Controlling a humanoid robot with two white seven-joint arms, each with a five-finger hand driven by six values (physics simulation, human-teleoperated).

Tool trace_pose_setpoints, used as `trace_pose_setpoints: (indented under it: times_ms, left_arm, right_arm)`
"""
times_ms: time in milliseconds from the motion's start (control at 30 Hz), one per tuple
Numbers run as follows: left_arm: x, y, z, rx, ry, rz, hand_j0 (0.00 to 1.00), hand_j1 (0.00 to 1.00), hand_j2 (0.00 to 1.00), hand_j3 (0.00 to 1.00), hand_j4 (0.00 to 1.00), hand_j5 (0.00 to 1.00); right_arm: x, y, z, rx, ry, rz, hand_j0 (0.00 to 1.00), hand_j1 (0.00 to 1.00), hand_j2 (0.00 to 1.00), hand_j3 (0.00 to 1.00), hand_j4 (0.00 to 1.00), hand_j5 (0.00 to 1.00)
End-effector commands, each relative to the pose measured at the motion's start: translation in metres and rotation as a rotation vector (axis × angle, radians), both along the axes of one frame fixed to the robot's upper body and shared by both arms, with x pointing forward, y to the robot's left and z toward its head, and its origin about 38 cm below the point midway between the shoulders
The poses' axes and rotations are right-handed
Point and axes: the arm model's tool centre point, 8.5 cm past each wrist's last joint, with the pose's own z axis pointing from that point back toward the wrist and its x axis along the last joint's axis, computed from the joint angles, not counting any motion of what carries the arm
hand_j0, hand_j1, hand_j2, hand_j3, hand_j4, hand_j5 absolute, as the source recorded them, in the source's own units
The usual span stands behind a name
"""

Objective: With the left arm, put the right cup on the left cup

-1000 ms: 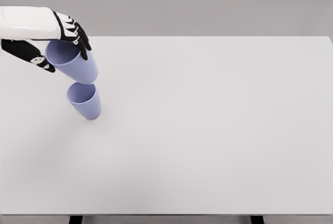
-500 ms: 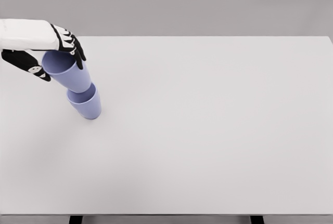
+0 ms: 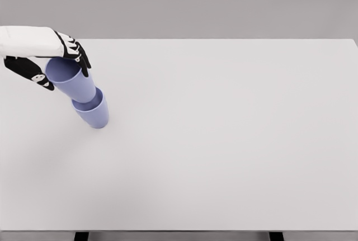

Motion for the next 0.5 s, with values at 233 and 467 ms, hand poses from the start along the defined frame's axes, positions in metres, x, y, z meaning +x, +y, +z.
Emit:
trace_pose_setpoints:
  times_ms: [233, 467]
  left_arm:
    - [0.0052, 0.0007, -0.0070, -0.009, 0.017, 0.014, 0.62, 0.62, 0.62, 0.62, 0.62, 0.62]
    - [0.0050, 0.0008, -0.0088, -0.010, 0.021, 0.015, 0.63, 0.63, 0.63, 0.63, 0.63, 0.63]
  right_arm:
    - [0.0000, 0.0000, 0.0000, 0.000, 0.000, 0.000, 1.00, 1.00, 1.00, 1.00, 1.00, 1.00]
    - [0.0000, 0.0000, 0.0000, 0.000, 0.000, -0.001, 1.00, 1.00, 1.00, 1.00, 1.00, 1.00]
